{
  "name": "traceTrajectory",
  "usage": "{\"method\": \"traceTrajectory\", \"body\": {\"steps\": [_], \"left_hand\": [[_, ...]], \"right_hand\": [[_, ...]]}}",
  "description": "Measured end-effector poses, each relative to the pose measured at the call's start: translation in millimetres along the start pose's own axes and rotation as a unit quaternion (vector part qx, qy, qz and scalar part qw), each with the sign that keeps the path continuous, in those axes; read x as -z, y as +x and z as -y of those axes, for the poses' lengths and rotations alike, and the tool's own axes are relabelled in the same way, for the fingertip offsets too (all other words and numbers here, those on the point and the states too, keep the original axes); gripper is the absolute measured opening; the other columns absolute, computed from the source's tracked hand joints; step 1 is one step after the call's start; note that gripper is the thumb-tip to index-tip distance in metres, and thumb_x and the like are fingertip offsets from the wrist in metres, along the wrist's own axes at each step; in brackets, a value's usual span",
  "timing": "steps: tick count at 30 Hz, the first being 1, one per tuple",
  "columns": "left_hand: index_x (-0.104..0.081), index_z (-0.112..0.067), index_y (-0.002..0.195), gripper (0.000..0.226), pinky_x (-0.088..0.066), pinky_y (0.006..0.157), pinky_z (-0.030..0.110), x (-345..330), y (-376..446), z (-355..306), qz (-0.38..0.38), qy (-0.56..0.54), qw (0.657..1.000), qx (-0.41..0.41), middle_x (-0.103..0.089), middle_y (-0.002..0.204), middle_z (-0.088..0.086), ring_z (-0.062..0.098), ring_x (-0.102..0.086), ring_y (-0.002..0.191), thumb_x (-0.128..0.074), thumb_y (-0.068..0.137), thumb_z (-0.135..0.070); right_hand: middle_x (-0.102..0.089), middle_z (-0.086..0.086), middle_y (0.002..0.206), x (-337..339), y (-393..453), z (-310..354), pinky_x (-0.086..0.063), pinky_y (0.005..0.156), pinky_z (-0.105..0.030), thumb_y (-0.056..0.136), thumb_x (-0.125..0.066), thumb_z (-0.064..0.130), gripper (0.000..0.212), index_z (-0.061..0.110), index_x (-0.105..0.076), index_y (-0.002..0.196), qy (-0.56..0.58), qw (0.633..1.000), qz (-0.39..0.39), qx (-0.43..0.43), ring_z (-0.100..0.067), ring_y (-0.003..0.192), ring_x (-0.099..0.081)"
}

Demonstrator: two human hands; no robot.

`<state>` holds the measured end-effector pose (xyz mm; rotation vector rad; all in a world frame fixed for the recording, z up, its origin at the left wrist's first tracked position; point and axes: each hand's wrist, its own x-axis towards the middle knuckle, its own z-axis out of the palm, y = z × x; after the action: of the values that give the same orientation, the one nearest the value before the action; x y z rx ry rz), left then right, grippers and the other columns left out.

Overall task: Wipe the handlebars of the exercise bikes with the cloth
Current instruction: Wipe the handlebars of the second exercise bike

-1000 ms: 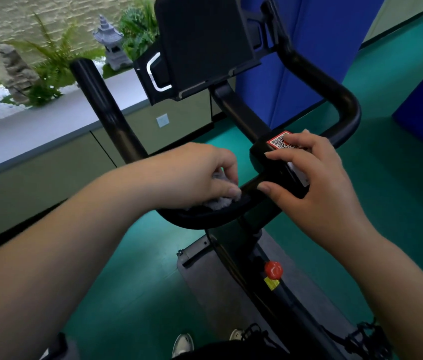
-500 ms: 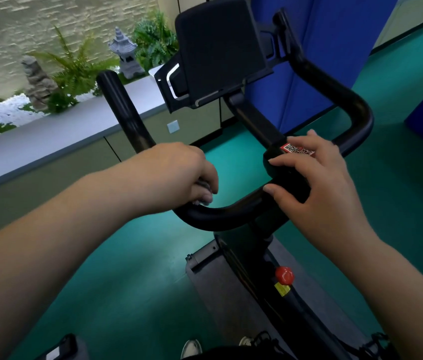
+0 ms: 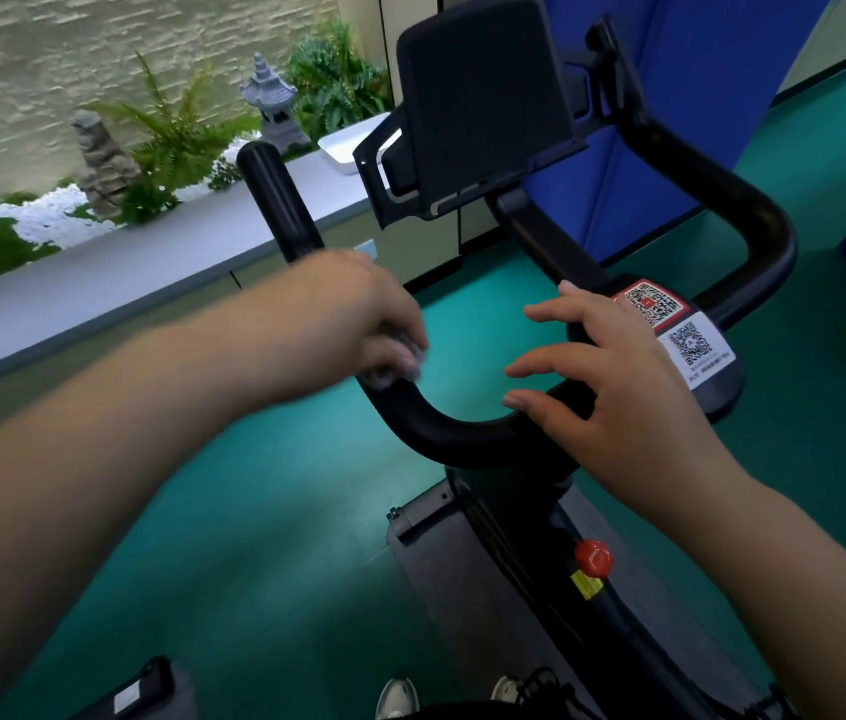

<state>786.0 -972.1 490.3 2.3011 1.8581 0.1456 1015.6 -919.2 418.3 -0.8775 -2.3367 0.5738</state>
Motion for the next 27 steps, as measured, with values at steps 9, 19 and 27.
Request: {"method": "traceTrajectory", "body": {"steps": [9, 19, 27], "left_hand": [[-0.076, -0.018, 0.088, 0.012, -0.04, 0.08, 0.017, 10, -3, 38, -0.09, 0.014, 0.996, -0.012, -0.072, 0.082, -0.004, 0.016, -0.063, 0.084, -0.076, 0.076, -0.018], [-0.075, -0.011, 0.091, 0.014, -0.036, 0.084, 0.011, 0, -3, 67, -0.206, 0.028, 0.978, -0.012, -0.072, 0.087, 0.001, 0.01, -0.057, 0.084, -0.073, 0.078, -0.014], [-0.071, -0.013, 0.092, 0.013, -0.038, 0.085, 0.035, -21, 2, 64, -0.309, 0.062, 0.948, 0.049, -0.071, 0.09, -0.001, 0.027, -0.06, 0.089, -0.065, 0.083, -0.02]], "right_hand": [[-0.053, 0.007, 0.128, -9, 7, 6, -0.031, 0.111, -0.046, 0.08, -0.06, 0.041, 0.023, 0.026, -0.072, 0.092, 0.036, 0.998, 0.029, -0.034, -0.01, 0.135, -0.035], [-0.054, 0.008, 0.124, -12, 10, 7, -0.032, 0.11, -0.047, 0.08, -0.064, 0.033, 0.015, 0.026, -0.073, 0.09, 0.017, 0.999, 0.02, -0.045, -0.012, 0.129, -0.042], [-0.051, 0.014, 0.126, -12, 12, 11, -0.031, 0.109, -0.034, 0.08, -0.065, 0.033, 0.013, 0.033, -0.071, 0.091, 0.0, 0.998, 0.033, -0.055, -0.007, 0.129, -0.04]]}}
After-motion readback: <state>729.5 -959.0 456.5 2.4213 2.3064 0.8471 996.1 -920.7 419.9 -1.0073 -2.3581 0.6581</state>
